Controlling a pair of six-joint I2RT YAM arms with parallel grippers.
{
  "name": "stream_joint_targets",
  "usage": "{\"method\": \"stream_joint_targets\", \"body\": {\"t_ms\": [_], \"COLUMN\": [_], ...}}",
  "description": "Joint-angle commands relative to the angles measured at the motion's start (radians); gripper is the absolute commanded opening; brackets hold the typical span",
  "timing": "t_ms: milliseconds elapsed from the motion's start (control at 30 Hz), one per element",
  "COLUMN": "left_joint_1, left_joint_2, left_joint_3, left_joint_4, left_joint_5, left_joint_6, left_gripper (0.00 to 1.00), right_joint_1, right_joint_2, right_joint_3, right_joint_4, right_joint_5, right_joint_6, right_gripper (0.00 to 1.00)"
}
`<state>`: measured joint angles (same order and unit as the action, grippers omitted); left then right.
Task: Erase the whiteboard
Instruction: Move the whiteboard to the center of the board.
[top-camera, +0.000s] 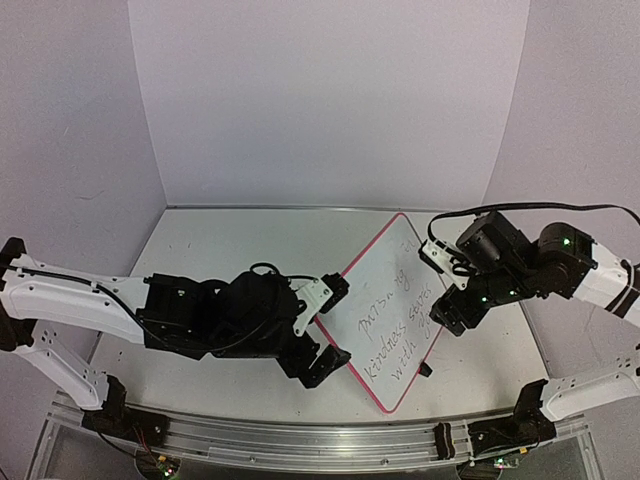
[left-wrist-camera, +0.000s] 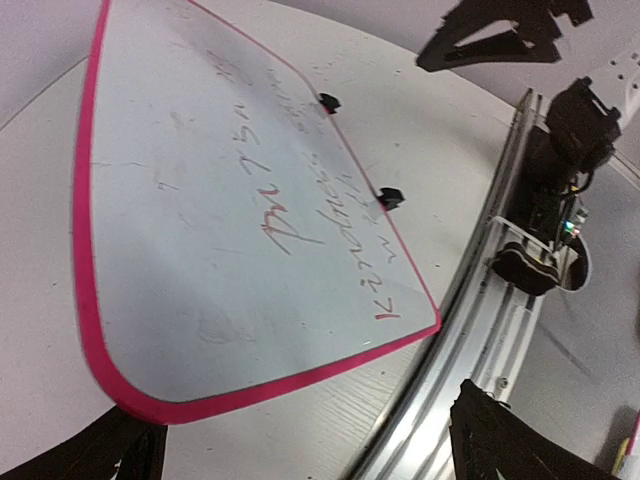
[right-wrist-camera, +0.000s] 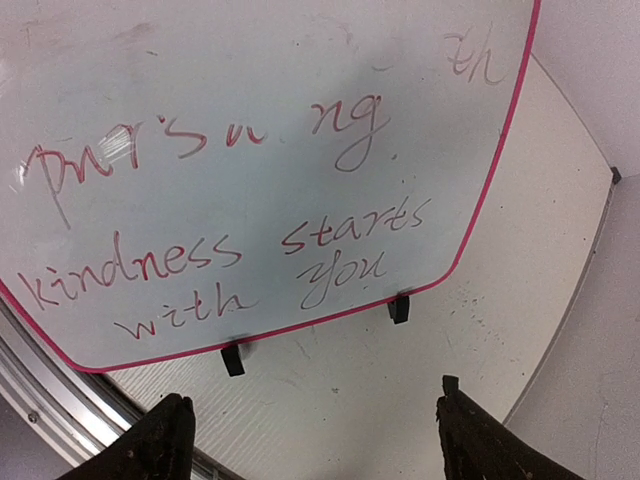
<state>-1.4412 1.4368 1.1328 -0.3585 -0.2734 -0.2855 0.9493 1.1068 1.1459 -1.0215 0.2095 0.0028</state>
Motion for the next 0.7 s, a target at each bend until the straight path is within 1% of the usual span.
{"method": "stream_joint_targets", "body": {"t_ms": [0, 67, 133, 200, 433, 500, 567, 667], "left_joint_1": [0.004, 0.004, 0.005, 0.012, 0.072, 0.085, 0.097, 0.115], "left_joint_2": [-0.079, -0.075, -0.069, -0.064, -0.079, -0.075, -0.07, -0.062], "left_joint_3": [-0.012, -0.006, -0.005, -0.007, -0.058, -0.065, -0.067, -0.063], "left_joint_4": [-0.025, -0.04, -0.044, -0.047, -0.015, 0.003, 0.022, 0.041], "left_joint_5": [-0.244, -0.297, -0.32, -0.329, -0.257, -0.242, -0.23, -0.221], "left_joint_6": [-0.089, -0.102, -0.112, -0.12, -0.132, -0.121, -0.108, -0.092], "left_gripper": [0.99, 0.96, 0.94, 0.88, 0.77, 0.76, 0.75, 0.75], "right_joint_1": [-0.002, -0.002, -0.002, -0.002, -0.002, -0.001, -0.003, -0.002], "right_joint_2": [0.044, 0.063, 0.077, 0.091, 0.117, 0.131, 0.155, 0.205], "right_joint_3": [-0.017, -0.02, -0.022, -0.022, -0.044, -0.044, -0.035, -0.014], "right_joint_4": [0.036, 0.06, 0.089, 0.097, 0.056, 0.052, 0.044, 0.022], "right_joint_5": [0.024, 0.021, 0.002, -0.017, -0.035, -0.042, -0.027, 0.069], "right_joint_6": [-0.014, -0.011, -0.01, -0.01, -0.011, -0.011, 0.029, 0.106], "right_gripper": [0.84, 0.84, 0.82, 0.8, 0.75, 0.74, 0.74, 0.75]}}
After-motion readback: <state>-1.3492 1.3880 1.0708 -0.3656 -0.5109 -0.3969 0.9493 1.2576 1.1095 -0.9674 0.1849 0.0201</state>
